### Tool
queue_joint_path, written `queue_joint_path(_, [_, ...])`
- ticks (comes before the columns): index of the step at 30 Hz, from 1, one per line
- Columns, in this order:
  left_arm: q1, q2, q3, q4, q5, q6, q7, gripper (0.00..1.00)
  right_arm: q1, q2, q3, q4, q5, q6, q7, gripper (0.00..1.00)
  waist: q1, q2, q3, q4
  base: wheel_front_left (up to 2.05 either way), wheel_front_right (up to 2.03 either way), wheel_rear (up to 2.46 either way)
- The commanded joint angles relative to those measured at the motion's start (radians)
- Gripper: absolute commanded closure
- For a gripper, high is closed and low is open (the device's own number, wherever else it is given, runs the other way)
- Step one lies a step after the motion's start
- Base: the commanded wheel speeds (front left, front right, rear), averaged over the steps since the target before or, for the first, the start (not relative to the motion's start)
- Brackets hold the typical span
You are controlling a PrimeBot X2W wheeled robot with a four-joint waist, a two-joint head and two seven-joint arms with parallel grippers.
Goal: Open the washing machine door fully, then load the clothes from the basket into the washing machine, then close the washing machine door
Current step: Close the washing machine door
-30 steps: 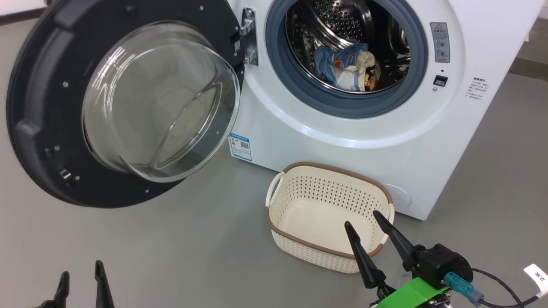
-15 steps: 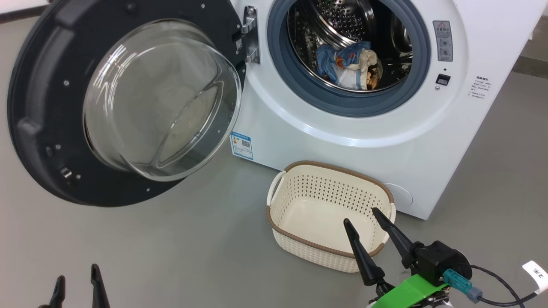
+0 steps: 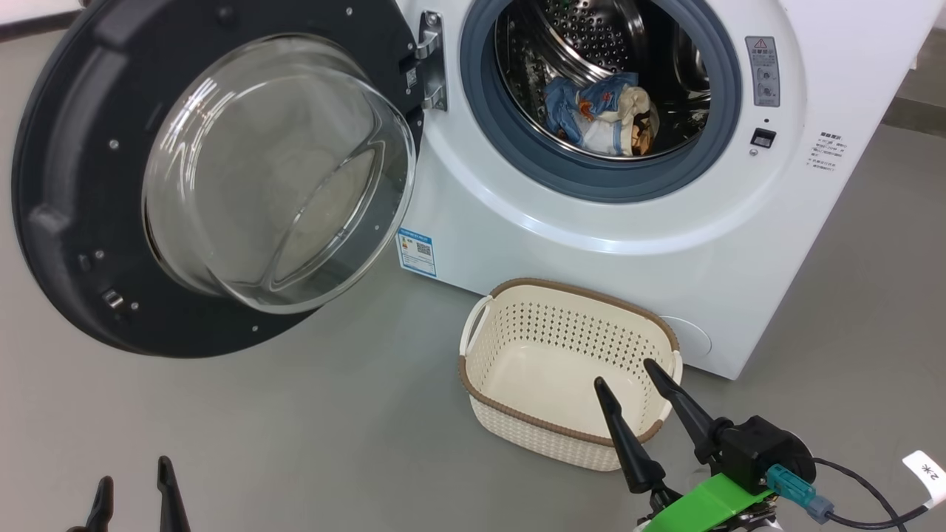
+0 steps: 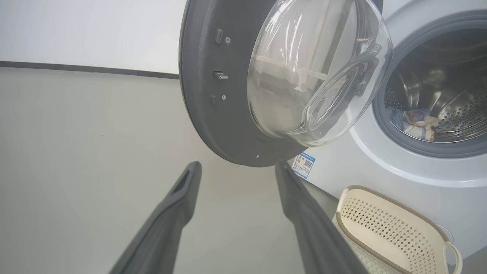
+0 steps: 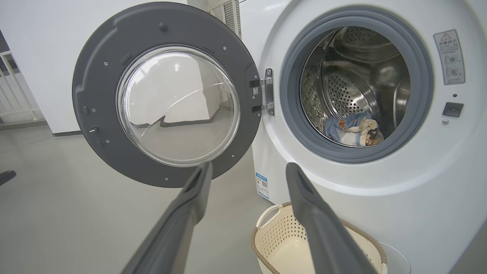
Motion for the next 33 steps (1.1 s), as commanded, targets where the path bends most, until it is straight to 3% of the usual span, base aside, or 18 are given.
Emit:
queue_joint_path(1, [-0.027, 0.011, 0.032, -0.021, -0.007, 0.008, -0.006, 0.00, -0.031, 0.001, 0.024, -0.022, 0.005, 0.003, -0.005, 0.00, 0.0000, 0.0000, 0.001, 0.001, 0.00, 0.00, 0.00])
queue_joint_path(26, [-0.036, 0.011, 0.046, -0.027, -0.006, -0.003, -0.006, 0.00, -0.025, 0.001, 0.020, -0.029, 0.000, 0.003, -0.005, 0.00, 0.0000, 0.0000, 0.007, -0.002, 0.00, 0.00, 0.00])
queue_joint_path(27, [-0.039, 0.011, 0.050, -0.029, -0.010, -0.003, -0.006, 0.12, -0.024, 0.001, 0.019, -0.030, -0.003, 0.003, -0.005, 0.00, 0.0000, 0.0000, 0.009, -0.003, 0.00, 0.00, 0.00])
queue_joint_path(28, [-0.041, 0.011, 0.053, -0.032, -0.014, -0.002, -0.006, 0.47, -0.022, 0.001, 0.019, -0.030, -0.008, 0.003, -0.005, 0.00, 0.0000, 0.0000, 0.011, -0.003, 0.00, 0.00, 0.00])
queue_joint_path(29, [-0.043, 0.011, 0.056, -0.034, -0.017, -0.003, -0.006, 0.66, -0.021, 0.001, 0.018, -0.030, -0.012, 0.003, -0.005, 0.00, 0.0000, 0.0000, 0.014, -0.004, 0.00, 0.00, 0.00])
queue_joint_path(30, [-0.046, 0.011, 0.058, -0.036, -0.020, -0.003, -0.006, 0.95, -0.019, 0.001, 0.017, -0.029, -0.018, 0.003, -0.005, 0.00, 0.0000, 0.0000, 0.018, -0.005, 0.00, 0.00, 0.00])
queue_joint_path(31, [-0.049, 0.011, 0.060, -0.039, -0.023, -0.004, -0.006, 1.00, -0.017, 0.001, 0.015, -0.028, -0.026, 0.003, -0.005, 0.00, 0.0000, 0.0000, 0.023, -0.005, 0.00, 0.00, 0.00])
queue_joint_path(33, [-0.057, 0.011, 0.065, -0.047, -0.028, -0.004, -0.006, 1.00, -0.013, 0.001, 0.011, -0.027, -0.042, 0.003, -0.005, 0.00, 0.0000, 0.0000, 0.033, -0.006, 0.00, 0.00, 0.00])
